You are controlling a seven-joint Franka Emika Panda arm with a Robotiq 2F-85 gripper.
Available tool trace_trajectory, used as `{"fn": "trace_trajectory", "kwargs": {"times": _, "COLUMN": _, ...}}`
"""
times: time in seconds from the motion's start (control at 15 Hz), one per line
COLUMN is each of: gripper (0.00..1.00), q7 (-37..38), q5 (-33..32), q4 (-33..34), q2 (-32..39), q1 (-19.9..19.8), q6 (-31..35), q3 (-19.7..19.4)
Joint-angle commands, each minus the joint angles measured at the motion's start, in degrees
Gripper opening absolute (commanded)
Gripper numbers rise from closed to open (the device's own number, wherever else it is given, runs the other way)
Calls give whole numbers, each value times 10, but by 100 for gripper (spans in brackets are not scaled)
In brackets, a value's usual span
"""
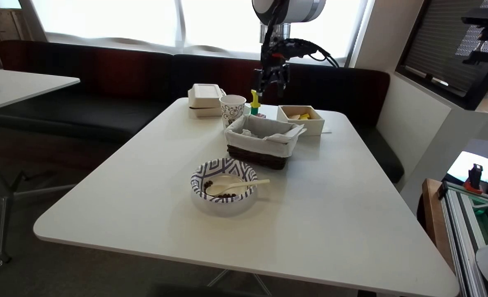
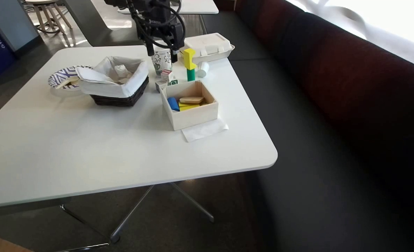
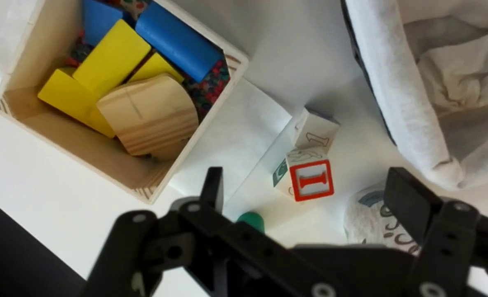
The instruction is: Put the yellow object on top of the green object and put the cube on top of the yellow object
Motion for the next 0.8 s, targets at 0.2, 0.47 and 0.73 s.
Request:
{"fn": "trace_trajectory", "kwargs": {"times": 0.2, "gripper": 100, "q7": -41, "q5": 1, "q4": -29, "q2": -2, "q1": -8, "q6": 44, "q3": 15}}
{"fn": "trace_trajectory", "kwargs": {"times": 0.47, "gripper": 100, "q7": -64, "q5": 21, "q4": -33, "q2": 5, "q1": -18, "q6": 66, "q3": 28}}
{"fn": "trace_trajectory", "kwargs": {"times": 0.73, "gripper": 100, "q7": -105, "q5": 51, "q4": -38, "q2": 15, "q1": -35, "q6": 104, "q3": 50}}
